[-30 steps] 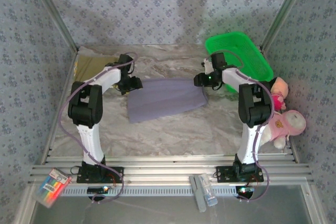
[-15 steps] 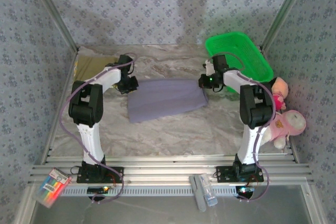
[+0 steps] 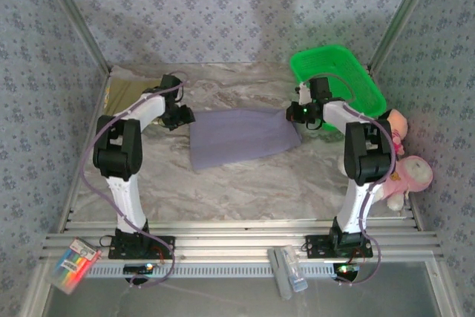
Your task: Fold and stack the skirts
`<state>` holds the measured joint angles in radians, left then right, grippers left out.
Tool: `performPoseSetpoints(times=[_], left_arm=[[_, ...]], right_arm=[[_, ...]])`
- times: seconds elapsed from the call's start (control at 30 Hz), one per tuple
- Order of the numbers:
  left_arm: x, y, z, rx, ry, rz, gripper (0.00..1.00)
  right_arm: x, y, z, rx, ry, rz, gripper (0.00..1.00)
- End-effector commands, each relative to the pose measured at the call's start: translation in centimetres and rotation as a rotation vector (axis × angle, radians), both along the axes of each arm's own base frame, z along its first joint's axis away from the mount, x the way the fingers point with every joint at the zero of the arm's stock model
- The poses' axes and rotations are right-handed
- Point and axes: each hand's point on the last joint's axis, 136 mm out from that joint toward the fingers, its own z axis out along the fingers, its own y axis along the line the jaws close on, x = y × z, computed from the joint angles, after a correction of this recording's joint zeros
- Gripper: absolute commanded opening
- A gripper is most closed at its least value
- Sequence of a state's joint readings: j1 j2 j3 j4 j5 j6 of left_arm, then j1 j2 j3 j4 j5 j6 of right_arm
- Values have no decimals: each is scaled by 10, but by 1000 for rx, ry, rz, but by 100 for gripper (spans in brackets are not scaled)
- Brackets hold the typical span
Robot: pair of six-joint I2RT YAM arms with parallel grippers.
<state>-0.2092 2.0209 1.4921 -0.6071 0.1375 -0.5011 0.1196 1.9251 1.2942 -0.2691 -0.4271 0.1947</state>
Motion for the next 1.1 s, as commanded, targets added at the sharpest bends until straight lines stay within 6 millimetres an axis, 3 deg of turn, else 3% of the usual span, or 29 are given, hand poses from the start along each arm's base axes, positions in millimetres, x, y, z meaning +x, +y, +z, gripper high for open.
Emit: performPoseSetpoints(times=[0.0, 0.2, 0.3, 0.37, 0.47, 0.63, 0.8, 0.87, 1.0, 1.07], left_arm=[[16, -20, 6, -81, -40, -63, 50], [27, -24, -1, -89, -37, -74, 46], [30, -24, -1, -87, -42, -73, 40], [32, -22, 0, -75, -53, -69, 28], [34, -19, 10, -60, -80, -59, 1], [31, -13, 45, -61, -175, -23, 0], [32, -19, 73, -127, -278, -14, 0], [37, -21, 68, -131, -269, -21, 0], [47, -28, 36, -132, -184, -33, 0], [51, -35, 26, -140, -158, -52, 0]], right_arm=[[0, 3, -5, -1, 27, -2, 6], [-2, 3, -5, -7, 32, 3, 6], [-3, 3, -6, -6, 37, 3, 6], [-3, 4, -5, 0, 36, 4, 6], [-5, 4, 3, 16, 31, -5, 5], [-8, -11, 23, 43, -10, -69, 5], [-10, -33, 3, 4, 58, -162, 4], [-9, -38, -11, -16, 104, -196, 5], [-4, -52, -33, -91, 181, -272, 6], [-1, -51, -36, -89, 190, -283, 7]])
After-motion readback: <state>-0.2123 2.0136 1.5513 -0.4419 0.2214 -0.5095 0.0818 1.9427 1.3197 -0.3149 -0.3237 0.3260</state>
